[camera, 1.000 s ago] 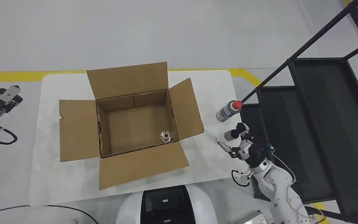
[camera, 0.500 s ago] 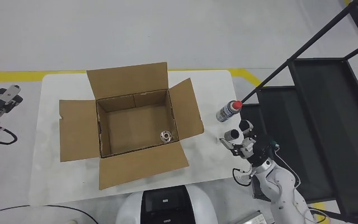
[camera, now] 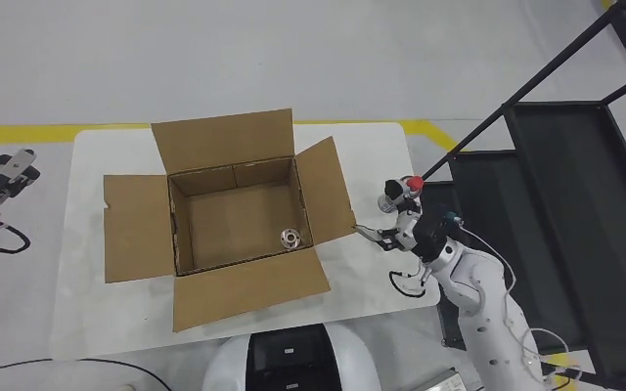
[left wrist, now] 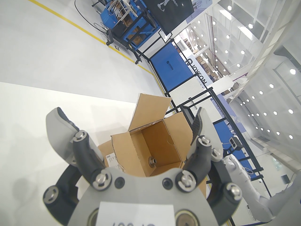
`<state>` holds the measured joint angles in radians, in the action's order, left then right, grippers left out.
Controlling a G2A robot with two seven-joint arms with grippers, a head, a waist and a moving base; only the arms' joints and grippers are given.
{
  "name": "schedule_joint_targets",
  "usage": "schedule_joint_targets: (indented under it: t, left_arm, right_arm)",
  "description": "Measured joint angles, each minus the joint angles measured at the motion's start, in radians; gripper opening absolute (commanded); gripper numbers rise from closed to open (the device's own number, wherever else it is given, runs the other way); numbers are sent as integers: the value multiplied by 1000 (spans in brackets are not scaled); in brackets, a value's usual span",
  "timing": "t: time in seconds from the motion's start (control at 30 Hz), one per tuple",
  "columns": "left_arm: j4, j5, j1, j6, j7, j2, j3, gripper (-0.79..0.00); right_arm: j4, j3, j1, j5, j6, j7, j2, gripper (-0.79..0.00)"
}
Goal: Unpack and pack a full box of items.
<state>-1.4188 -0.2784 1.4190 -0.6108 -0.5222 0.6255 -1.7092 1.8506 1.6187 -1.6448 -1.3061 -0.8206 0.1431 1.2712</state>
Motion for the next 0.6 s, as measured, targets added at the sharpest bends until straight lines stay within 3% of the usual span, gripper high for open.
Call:
schedule_joint_targets:
  t: [0.33,0.6]
  left_arm:
    - [0,0,0,0,0,0,0,0]
    - [0,0,0,0,0,0,0,0]
  right_arm:
    - [96,-119,84,166,-79,-372,-14,0]
    - [108,-132,93,185,-71,-396,-16,0]
